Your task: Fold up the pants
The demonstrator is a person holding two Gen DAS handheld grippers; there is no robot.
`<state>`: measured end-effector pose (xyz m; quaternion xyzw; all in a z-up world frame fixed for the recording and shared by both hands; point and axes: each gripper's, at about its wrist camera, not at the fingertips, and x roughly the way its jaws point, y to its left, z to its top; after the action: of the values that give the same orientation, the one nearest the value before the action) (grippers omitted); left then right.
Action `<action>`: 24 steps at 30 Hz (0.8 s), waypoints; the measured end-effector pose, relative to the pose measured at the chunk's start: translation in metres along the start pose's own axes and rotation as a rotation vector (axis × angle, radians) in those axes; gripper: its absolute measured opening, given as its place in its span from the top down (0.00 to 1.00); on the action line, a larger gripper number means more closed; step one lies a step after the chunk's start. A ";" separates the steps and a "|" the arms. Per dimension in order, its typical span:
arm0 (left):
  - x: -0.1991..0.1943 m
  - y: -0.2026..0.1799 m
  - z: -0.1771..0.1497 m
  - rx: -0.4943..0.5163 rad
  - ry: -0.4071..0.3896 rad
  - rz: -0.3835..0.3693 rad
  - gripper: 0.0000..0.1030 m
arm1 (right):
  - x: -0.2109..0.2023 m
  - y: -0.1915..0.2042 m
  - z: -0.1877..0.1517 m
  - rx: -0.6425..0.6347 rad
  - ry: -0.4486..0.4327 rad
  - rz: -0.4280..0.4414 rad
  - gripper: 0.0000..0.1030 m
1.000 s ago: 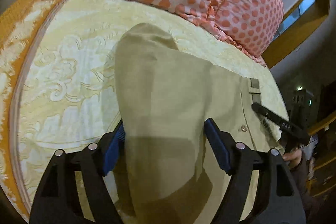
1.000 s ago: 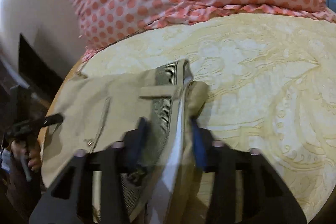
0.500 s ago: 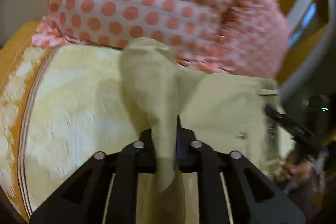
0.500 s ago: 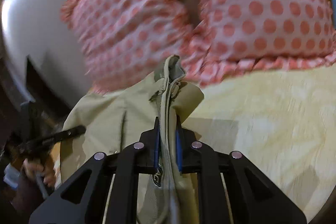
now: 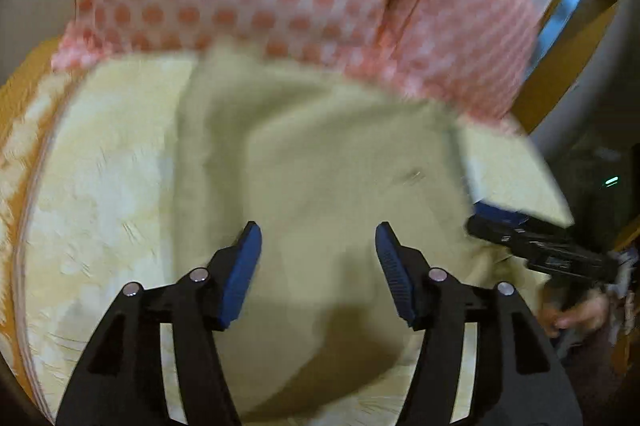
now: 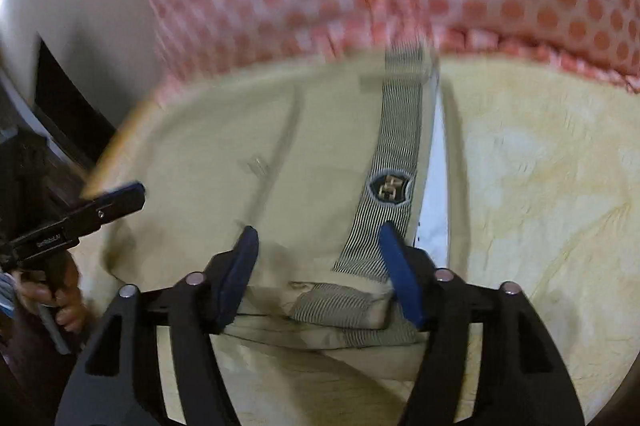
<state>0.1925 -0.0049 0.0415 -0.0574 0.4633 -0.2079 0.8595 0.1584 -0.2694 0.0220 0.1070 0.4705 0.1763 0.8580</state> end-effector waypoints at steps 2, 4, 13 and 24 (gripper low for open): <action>0.002 -0.008 -0.004 0.034 -0.021 0.068 0.48 | 0.000 0.010 -0.001 -0.029 0.028 -0.147 0.21; -0.014 -0.016 -0.009 0.044 -0.053 0.089 0.41 | -0.014 0.020 -0.011 -0.036 -0.001 -0.218 0.17; -0.094 -0.015 -0.099 0.000 -0.191 0.242 0.02 | -0.046 0.087 -0.092 -0.147 -0.166 -0.354 0.01; -0.078 -0.021 -0.147 0.023 -0.127 0.299 0.02 | -0.034 0.092 -0.126 -0.073 -0.121 -0.316 0.01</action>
<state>0.0279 0.0217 0.0246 0.0093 0.4088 -0.0788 0.9092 0.0165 -0.1964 0.0129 0.0110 0.4221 0.0494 0.9051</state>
